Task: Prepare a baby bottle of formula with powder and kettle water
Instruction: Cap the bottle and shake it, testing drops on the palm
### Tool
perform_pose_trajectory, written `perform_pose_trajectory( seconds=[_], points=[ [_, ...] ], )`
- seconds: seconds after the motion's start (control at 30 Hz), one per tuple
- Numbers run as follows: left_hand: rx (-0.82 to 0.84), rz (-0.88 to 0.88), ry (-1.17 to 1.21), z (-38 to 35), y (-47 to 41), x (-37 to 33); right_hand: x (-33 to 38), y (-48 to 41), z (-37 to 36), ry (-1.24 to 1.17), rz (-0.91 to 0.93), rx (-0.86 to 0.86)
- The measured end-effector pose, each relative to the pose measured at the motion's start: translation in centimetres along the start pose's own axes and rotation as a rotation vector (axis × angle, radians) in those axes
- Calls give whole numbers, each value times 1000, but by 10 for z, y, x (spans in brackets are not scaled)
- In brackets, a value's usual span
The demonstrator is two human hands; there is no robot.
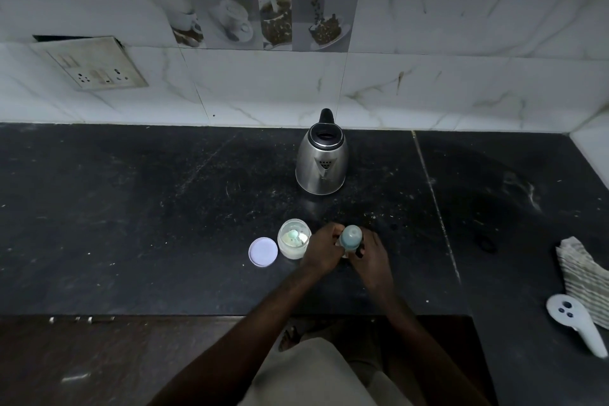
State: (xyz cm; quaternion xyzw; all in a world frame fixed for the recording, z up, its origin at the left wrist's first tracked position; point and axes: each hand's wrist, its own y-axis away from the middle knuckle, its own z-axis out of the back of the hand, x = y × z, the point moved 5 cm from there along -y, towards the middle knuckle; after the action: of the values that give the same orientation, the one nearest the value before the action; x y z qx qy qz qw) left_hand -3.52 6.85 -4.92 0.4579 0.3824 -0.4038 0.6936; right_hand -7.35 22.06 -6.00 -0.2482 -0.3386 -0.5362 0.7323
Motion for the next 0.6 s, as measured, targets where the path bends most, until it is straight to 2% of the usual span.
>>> perform_pose_trajectory(
  seconds=[0.3,0.6],
  points=[
    [26,5,-49,7,2,-6,-10,-2,-6,-6,-17,0],
    [68,25,20,22,5,-12,-11,-2,-8,-10,-78,53]
  ],
)
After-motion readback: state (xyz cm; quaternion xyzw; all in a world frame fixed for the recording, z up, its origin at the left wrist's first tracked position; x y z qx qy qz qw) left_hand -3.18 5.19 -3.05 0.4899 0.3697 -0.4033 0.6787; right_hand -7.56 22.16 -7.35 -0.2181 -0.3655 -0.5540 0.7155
